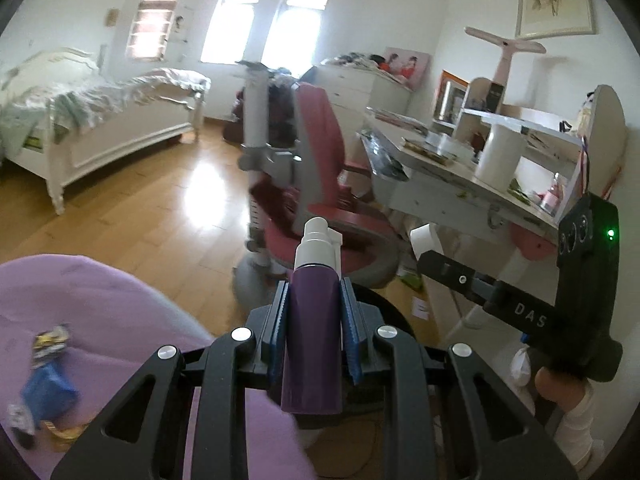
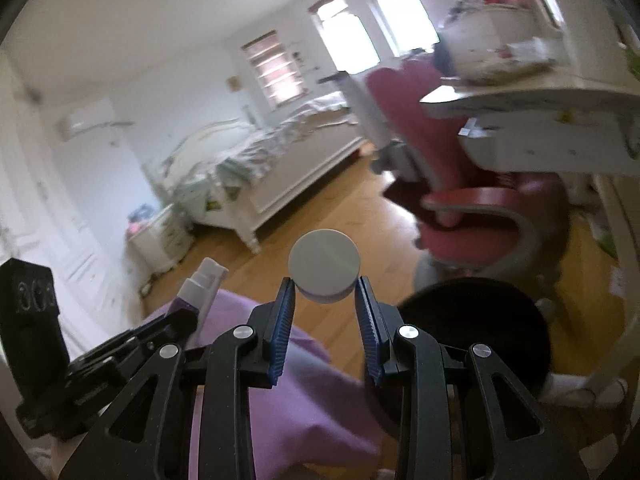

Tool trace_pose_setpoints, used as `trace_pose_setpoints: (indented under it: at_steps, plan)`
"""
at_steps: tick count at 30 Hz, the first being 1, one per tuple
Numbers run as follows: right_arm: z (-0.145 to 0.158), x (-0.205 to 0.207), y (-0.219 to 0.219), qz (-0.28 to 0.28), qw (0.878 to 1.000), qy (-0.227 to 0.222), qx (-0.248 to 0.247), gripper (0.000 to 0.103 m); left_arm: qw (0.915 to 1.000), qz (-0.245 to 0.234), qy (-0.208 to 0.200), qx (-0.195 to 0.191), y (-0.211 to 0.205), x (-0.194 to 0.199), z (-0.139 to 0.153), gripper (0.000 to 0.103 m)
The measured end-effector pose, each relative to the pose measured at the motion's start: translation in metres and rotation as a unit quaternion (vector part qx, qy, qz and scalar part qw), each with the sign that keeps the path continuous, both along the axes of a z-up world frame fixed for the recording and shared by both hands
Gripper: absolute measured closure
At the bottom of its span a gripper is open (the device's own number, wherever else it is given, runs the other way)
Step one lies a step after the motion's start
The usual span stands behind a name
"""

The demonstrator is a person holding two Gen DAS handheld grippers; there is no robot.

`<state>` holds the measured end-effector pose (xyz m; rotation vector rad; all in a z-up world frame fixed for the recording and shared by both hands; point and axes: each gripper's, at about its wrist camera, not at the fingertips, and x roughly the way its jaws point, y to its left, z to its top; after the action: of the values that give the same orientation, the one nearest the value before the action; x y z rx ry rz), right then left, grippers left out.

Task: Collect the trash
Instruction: 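Carry the spray bottle and white lid to the black bin and release them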

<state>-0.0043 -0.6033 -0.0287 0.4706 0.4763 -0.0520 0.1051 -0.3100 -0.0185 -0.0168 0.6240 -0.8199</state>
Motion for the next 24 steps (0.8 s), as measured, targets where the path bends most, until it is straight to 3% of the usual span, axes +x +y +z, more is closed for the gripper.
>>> trace_pose_setpoints:
  at_steps: [6,24]
  plan:
    - [-0.023,0.001,-0.024,-0.029,0.999,0.014,0.013,0.071,0.9995,-0.022,0.021,0.012,-0.037,0.004,-0.018,0.079]
    - [-0.065,-0.005,-0.054,-0.063,0.996,0.045,0.046,0.071,0.9961,-0.058,0.049,0.046,-0.092,0.010,-0.050,0.078]
